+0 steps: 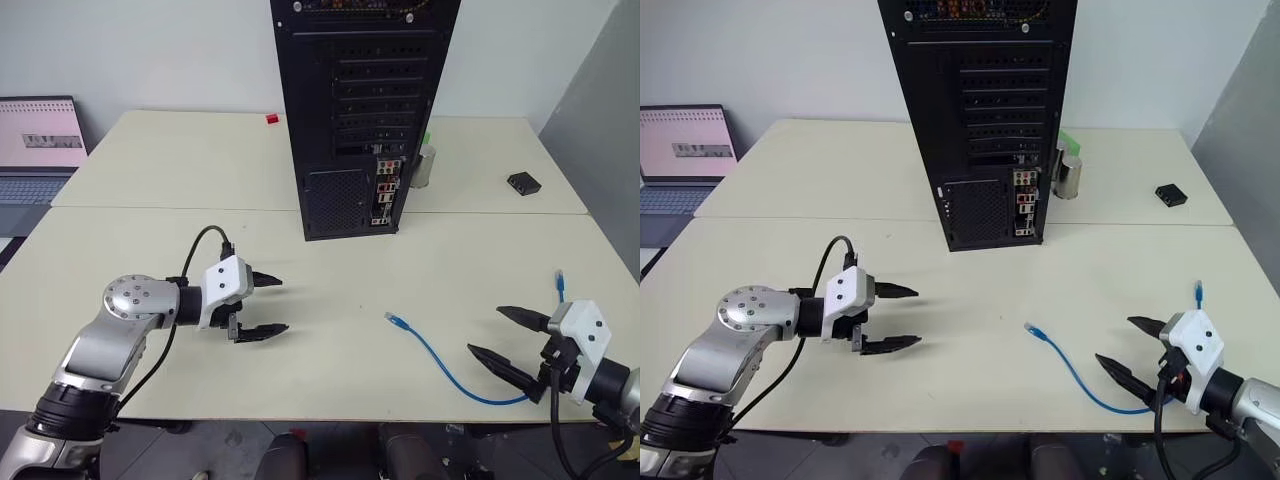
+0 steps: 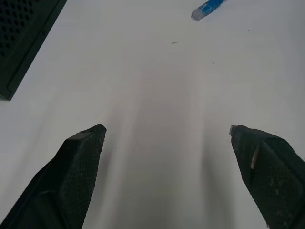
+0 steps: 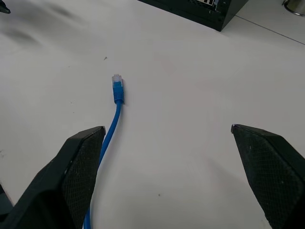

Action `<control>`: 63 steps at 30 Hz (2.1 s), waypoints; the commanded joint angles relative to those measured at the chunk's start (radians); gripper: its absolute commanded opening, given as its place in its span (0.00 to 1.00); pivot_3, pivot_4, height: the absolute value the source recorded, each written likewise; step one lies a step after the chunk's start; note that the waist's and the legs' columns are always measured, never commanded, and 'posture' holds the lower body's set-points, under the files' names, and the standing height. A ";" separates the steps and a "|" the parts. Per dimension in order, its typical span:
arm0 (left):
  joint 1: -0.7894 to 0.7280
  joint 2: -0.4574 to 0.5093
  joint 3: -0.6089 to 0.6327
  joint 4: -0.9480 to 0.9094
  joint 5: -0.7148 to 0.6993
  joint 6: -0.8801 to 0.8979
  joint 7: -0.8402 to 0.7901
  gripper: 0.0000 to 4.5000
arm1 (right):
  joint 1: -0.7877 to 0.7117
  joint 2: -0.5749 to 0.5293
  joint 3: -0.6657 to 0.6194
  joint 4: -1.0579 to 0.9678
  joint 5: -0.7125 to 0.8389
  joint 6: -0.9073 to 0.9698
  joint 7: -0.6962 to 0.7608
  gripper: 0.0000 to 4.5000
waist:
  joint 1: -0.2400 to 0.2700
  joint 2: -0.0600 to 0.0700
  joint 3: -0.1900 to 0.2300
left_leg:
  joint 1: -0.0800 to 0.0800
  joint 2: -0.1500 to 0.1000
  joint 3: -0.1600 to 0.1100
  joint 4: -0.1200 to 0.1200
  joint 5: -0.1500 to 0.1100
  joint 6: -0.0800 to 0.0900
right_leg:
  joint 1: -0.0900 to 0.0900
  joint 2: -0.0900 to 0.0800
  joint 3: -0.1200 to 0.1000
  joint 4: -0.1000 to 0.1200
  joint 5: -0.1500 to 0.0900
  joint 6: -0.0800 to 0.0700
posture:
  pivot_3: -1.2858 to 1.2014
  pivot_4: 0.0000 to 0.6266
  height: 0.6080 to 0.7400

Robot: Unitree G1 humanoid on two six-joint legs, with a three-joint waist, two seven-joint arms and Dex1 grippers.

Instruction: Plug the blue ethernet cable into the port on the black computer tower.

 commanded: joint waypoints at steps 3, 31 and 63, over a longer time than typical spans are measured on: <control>-0.004 -0.008 0.017 -0.051 -0.024 -0.007 0.009 0.98 | 0.002 0.002 -0.007 -0.035 -0.008 -0.002 0.003 1.00 | 0.000 0.000 0.000 | 0.000 0.000 0.000 0.000 0.000 0.000 | 0.000 0.000 0.000 0.000 0.000 0.000 | 0.52 0.24 1.00; -0.026 -0.060 -0.079 -0.118 -0.007 -0.002 0.001 0.98 | -0.365 0.135 0.543 0.171 -0.307 0.054 -0.162 1.00 | 0.000 -0.001 0.000 | -0.001 0.000 0.000 0.001 0.000 0.000 | -0.001 0.000 0.000 0.000 0.001 -0.002 | 0.52 0.24 1.00; -0.309 -0.286 -0.290 0.243 0.118 -0.227 -0.119 1.00 | -0.609 0.117 0.725 0.094 -0.405 0.115 -0.007 0.02 | 0.000 -0.001 0.000 | -0.001 -0.001 -0.002 0.002 0.000 0.000 | 0.000 0.000 -0.002 0.001 0.001 -0.002 | 0.52 0.24 1.00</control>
